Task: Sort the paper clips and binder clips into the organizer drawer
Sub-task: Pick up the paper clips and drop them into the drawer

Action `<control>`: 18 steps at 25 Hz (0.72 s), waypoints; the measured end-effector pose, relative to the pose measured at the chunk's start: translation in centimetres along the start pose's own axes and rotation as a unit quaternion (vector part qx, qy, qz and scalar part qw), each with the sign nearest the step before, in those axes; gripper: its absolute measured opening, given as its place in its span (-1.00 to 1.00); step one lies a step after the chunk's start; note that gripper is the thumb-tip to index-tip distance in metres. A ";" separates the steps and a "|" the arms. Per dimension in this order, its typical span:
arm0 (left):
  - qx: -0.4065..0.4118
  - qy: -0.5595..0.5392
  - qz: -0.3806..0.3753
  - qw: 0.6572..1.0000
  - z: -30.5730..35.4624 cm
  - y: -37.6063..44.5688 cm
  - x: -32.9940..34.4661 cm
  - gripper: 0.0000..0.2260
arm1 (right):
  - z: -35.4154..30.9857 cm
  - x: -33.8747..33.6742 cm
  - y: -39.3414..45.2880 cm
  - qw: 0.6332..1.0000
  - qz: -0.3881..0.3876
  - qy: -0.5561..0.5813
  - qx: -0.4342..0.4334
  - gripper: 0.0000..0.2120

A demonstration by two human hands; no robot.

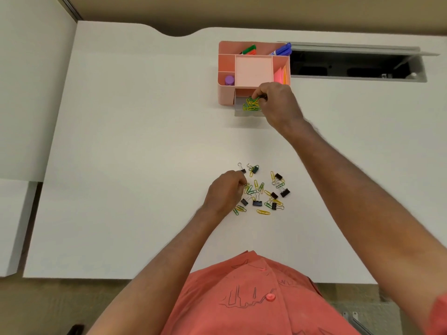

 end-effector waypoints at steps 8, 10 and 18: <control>-0.039 -0.068 0.149 0.986 0.5 4.8 -8.4 -0.97 | 0.9 -0.5 -0.6 0.991 0.067 0.112 0.012 -0.75; -0.029 -0.062 0.195 0.978 1.6 7.4 -11.1 -0.96 | 1.4 -1.1 -2.1 0.986 0.099 0.137 0.010 -0.78; -0.020 0.067 0.175 0.982 3.9 15.4 -14.1 -0.80 | 5.8 -1.2 -9.1 0.978 0.116 0.149 0.086 -0.78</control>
Point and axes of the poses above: each hand's wrist, its own y-axis towards the middle knuckle, its own x-axis out of the palm, z = x × y, the point moved 4 cm from there along y, towards the middle knuckle, and after that the axes turned 11 degrees about y, right-handed, at the moved point
